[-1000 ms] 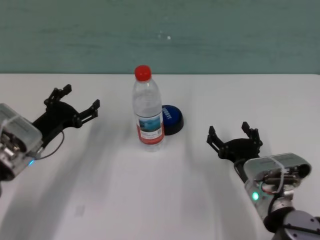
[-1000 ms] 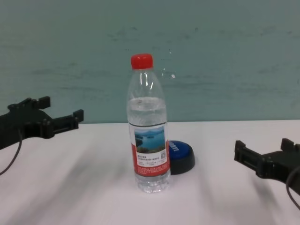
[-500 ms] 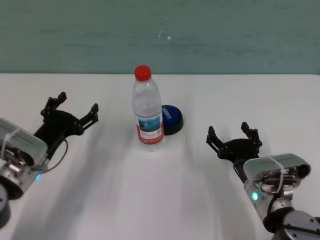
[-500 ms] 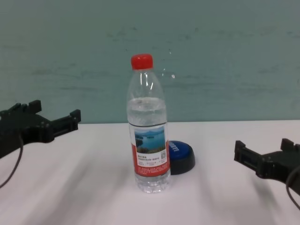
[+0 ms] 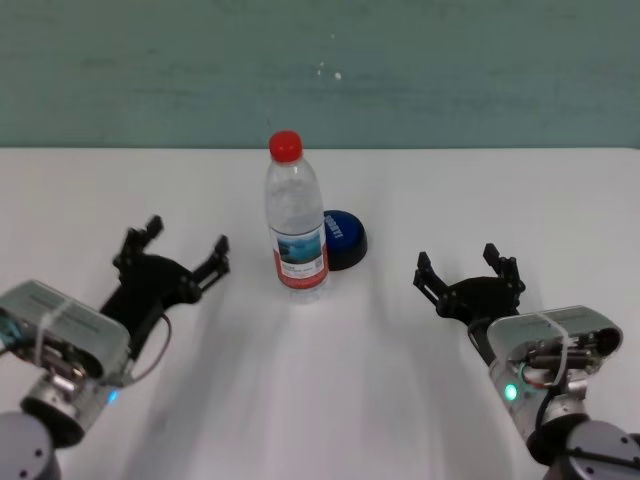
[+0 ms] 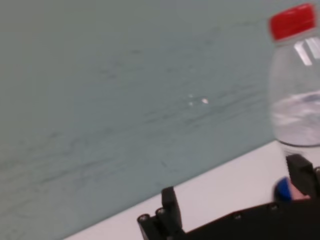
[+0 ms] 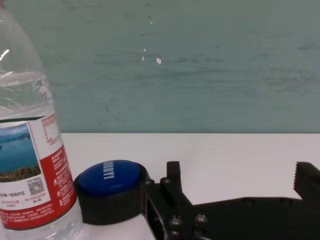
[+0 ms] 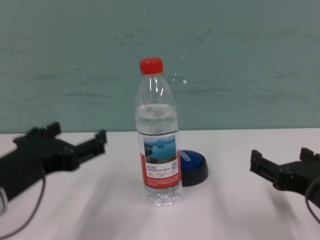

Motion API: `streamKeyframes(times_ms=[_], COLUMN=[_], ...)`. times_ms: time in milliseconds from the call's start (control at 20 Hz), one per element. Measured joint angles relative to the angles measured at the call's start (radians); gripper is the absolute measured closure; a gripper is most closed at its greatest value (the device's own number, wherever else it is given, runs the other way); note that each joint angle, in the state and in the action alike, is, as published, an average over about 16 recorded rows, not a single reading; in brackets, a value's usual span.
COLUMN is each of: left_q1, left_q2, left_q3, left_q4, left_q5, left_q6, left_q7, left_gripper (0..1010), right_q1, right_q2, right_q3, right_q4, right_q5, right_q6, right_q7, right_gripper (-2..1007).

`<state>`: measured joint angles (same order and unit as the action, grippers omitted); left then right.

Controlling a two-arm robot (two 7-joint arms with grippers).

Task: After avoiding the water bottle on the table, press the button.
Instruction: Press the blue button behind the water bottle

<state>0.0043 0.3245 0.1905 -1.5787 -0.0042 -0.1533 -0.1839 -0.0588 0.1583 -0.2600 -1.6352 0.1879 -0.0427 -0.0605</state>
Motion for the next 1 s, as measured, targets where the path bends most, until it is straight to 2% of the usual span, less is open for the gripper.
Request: streamKeyframes(times_ms=[450, 1000], left_q1=[0.076, 0.131], left_q2=[-0.057, -0.095], left_q3=[0.026, 0.051], left_q4=[-0.038, -0.059], left_q5=[0.031, 0.083], left_q6=[0.001, -0.004], left_q7=[-0.001, 0.013], left_gripper=[10, 10], right_q1=[0.0, 0.0], right_q2=[0.0, 0.0], right_q3=[0.0, 0.0], right_q4=[0.0, 0.0], right_q5=[0.0, 0.0], right_q6=[0.0, 0.0], right_q7=[0.0, 0.0], right_gripper=[1, 1])
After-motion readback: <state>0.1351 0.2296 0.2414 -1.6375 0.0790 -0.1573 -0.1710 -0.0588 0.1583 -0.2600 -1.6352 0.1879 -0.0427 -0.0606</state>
